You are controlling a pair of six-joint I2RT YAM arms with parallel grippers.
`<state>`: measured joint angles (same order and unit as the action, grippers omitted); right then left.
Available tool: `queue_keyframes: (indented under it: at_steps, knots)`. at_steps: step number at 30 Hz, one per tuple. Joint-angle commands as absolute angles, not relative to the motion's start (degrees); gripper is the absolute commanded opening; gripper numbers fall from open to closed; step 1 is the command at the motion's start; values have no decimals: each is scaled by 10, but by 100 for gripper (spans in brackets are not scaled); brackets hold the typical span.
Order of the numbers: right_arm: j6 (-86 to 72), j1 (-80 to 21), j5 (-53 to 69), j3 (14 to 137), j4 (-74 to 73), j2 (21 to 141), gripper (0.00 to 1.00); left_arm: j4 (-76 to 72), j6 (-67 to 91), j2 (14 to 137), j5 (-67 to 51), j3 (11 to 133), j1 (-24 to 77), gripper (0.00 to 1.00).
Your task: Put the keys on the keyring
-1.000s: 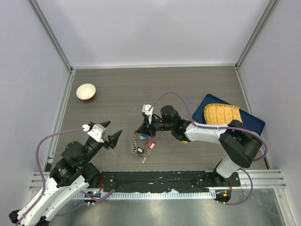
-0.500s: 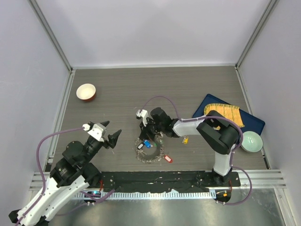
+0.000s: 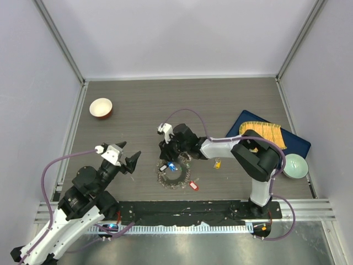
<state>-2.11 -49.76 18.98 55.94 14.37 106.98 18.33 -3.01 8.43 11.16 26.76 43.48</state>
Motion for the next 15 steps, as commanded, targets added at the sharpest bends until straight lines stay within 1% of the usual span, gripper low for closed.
queue_keyframes:
  at_steps: [1,2,3,6,10,11,15]
  knots:
    - [-48,-500,135,576,155,1015,52,181,-18,76,129,279,433,69]
    - [-58,-500,126,568,155,993,53,181,-18,75,131,281,433,69]
    - [-71,-499,115,565,155,984,61,180,-18,75,132,280,433,69]
    - [-74,-500,98,569,111,960,69,179,-15,73,134,280,432,70]
    - [-96,-501,75,572,65,940,71,181,-11,72,141,279,432,73]
    - [-102,-501,65,589,49,940,71,181,-11,72,141,279,432,73]
    - [-125,-504,59,649,-76,968,70,184,-9,74,141,282,431,74]
